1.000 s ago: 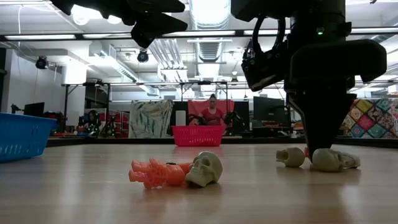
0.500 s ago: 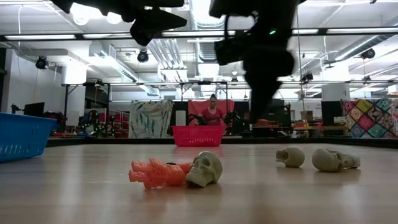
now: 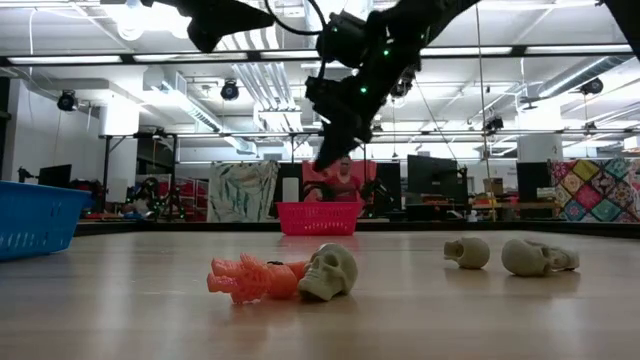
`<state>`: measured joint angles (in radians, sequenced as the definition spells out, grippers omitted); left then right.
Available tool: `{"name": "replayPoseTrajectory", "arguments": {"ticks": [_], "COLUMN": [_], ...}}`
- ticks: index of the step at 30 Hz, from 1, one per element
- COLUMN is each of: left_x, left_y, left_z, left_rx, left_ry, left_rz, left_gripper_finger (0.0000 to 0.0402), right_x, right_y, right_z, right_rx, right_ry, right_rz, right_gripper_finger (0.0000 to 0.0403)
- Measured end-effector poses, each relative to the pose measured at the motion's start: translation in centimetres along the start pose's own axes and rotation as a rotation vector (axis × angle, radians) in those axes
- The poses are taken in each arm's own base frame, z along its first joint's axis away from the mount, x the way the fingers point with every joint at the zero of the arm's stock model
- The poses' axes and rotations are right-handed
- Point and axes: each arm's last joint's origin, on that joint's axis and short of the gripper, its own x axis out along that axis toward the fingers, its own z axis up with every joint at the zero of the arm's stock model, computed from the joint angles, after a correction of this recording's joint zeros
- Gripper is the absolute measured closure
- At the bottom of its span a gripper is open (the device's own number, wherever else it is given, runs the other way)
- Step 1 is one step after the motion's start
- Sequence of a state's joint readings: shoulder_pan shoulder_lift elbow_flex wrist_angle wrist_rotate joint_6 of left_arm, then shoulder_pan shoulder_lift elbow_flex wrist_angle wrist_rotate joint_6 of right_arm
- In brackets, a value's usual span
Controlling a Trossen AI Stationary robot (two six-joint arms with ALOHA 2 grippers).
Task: Sort Halloween decoration
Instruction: Put the orange skeleton toy into the red bin
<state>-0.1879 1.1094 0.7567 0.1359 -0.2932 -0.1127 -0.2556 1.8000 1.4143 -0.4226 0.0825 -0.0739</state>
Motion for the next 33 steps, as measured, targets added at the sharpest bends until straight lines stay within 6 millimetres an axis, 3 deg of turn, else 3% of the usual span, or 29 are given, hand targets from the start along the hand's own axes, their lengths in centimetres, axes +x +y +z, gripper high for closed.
{"name": "replayPoseTrajectory", "arguments": {"ticks": [7,13,19,33], "left_x": [-0.8,-0.8,-0.7,-0.2], "left_y": [0.2,0.2,0.2,0.1], "left_z": [0.4,0.3,0.1,-0.3], "left_rx": [0.014,0.016,0.005,0.018], "left_ry": [-0.005,0.002,0.011,0.032], "left_rz": [0.012,0.014,0.015,0.018], "left_gripper_finger": [0.0200,0.0200,0.0200,0.0200], "right_x": [2.0,5.4,7.5,7.5], "right_y": [-6.6,-9.3,-10.2,-10.3], "right_z": [0.9,0.1,-1.2,-1.2], "right_rx": [0.059,0.058,0.079,0.119], "right_ry": [-0.274,-0.369,-0.327,-0.331], "right_rz": [0.033,0.004,-0.008,-0.010], "right_gripper_finger": [0.0390,0.0390,0.0390,0.0335]}}
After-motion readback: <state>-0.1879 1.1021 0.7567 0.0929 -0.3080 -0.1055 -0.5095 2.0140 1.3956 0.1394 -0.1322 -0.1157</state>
